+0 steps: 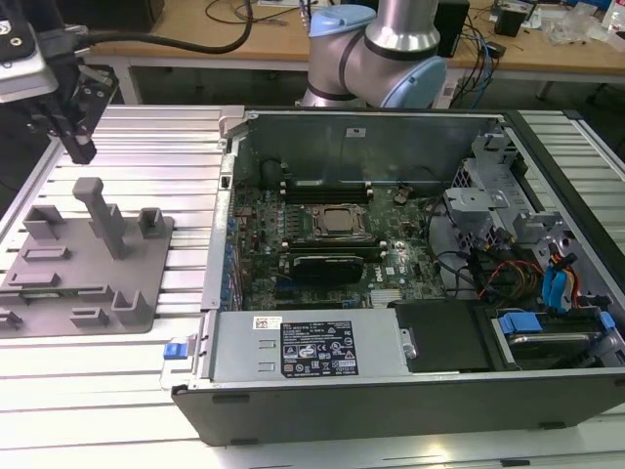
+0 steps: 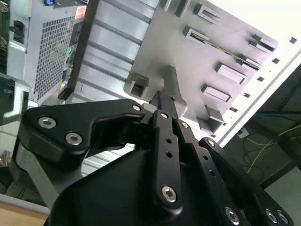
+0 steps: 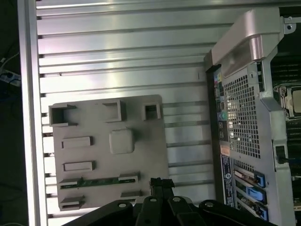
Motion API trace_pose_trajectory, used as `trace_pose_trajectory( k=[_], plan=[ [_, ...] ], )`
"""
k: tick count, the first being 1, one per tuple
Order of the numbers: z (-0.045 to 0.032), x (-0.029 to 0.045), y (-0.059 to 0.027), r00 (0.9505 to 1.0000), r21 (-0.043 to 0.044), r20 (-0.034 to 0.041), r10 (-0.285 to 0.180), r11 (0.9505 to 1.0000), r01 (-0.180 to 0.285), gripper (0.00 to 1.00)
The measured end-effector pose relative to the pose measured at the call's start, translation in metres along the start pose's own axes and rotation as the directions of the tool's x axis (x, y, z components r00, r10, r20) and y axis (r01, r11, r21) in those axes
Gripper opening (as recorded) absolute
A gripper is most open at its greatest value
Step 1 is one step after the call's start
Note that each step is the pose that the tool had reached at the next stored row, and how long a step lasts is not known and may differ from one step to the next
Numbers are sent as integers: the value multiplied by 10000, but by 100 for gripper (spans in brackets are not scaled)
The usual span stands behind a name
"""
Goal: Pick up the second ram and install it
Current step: 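Reach for the second ram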
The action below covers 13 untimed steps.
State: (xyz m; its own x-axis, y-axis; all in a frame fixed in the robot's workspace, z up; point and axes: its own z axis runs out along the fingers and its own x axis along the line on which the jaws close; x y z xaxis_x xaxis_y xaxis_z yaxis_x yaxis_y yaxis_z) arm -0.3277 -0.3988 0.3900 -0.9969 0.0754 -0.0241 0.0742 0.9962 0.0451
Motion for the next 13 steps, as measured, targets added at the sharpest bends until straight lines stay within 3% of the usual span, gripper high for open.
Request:
trace_pose_trajectory(
  k=[3,5,7,11,13],
  plan=[
    [1,156,-12,10000,0,3,-1,10000,1,8],
    [2,303,-23,10000,-1,3,-1,10000,1,8],
    [2,382,-29,10000,0,3,-1,10000,1,8],
    [21,609,-47,10000,-1,4,-1,10000,1,8],
    [51,644,-52,10000,-2,5,-1,10000,1,8]
  ],
)
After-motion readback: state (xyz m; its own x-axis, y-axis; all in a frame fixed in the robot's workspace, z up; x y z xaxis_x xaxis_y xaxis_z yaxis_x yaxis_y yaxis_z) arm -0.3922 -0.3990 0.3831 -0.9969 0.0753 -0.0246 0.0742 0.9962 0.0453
